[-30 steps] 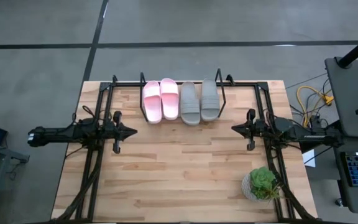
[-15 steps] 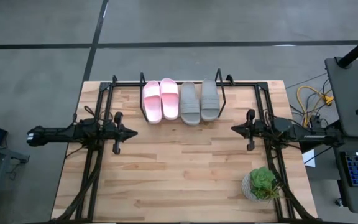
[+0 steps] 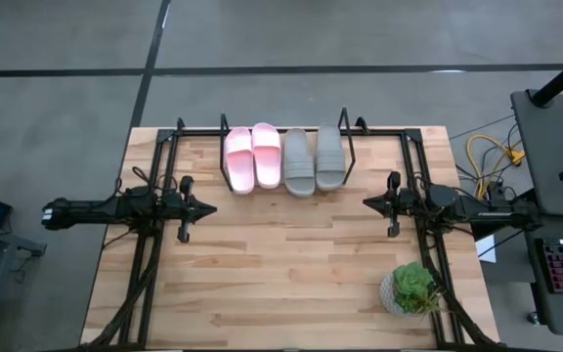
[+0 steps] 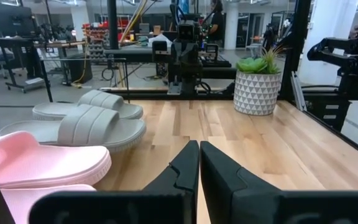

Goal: Pick and place slides into the shelf
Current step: Return to Home Position

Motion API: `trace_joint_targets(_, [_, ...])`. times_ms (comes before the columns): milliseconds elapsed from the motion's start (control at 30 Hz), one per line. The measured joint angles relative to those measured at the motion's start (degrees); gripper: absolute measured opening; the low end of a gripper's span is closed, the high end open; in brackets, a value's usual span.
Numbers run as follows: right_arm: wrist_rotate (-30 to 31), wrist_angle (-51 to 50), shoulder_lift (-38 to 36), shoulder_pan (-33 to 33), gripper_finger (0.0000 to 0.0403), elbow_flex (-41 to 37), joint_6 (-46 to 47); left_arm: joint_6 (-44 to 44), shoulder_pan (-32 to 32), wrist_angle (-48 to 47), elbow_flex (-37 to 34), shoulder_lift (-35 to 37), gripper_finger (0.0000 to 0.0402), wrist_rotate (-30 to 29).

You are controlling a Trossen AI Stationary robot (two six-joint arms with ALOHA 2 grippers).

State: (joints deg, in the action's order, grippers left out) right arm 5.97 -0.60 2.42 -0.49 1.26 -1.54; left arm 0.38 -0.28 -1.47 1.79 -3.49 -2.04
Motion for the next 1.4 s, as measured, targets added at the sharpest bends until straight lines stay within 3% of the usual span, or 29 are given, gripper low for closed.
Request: trace_joint_targets(1400, [0.0,0.0,0.0,0.0,0.0008,0.0,0.0,0.0,0.0,1.4,0.1,0.2,0.0,0.0])
